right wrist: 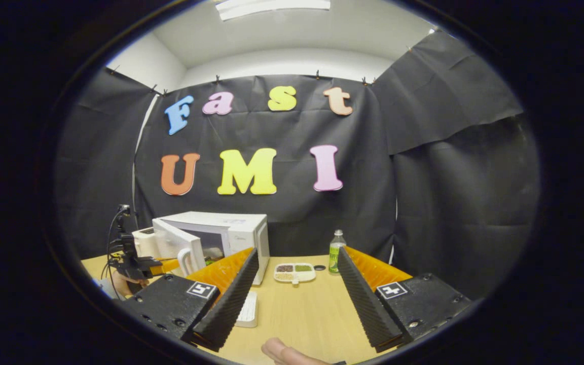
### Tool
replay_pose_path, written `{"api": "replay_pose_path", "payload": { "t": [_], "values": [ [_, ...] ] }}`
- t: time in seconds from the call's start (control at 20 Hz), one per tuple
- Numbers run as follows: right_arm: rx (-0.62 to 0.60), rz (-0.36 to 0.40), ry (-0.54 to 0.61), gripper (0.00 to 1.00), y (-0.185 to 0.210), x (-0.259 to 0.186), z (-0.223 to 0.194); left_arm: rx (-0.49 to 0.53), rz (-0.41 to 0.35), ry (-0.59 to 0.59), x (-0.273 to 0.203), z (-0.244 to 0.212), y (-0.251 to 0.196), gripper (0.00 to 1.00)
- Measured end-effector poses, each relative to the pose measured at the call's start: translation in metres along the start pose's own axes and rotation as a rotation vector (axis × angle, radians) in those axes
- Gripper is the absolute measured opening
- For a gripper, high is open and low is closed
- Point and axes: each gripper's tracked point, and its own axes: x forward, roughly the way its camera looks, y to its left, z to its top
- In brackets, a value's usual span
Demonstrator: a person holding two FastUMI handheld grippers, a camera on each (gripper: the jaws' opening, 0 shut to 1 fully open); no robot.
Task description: Open the microwave oven with the left hand, put the food in, and close the microwave oven.
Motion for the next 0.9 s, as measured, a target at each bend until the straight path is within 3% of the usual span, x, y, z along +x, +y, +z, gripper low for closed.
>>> {"api": "replay_pose_path", "payload": {
  "t": [0.45, 0.9],
  "values": [
    [0.003, 0.001, 0.101, 0.99, -0.017, 0.061, -0.050, 0.006, 0.052, 0.009, 0.074, 0.002, 0.002, 0.00],
    [0.033, 0.003, 0.182, 1.00, -0.025, 0.107, -0.086, -0.027, 0.072, -0.013, 0.083, 0.005, 0.009, 0.00]
  ]
}}
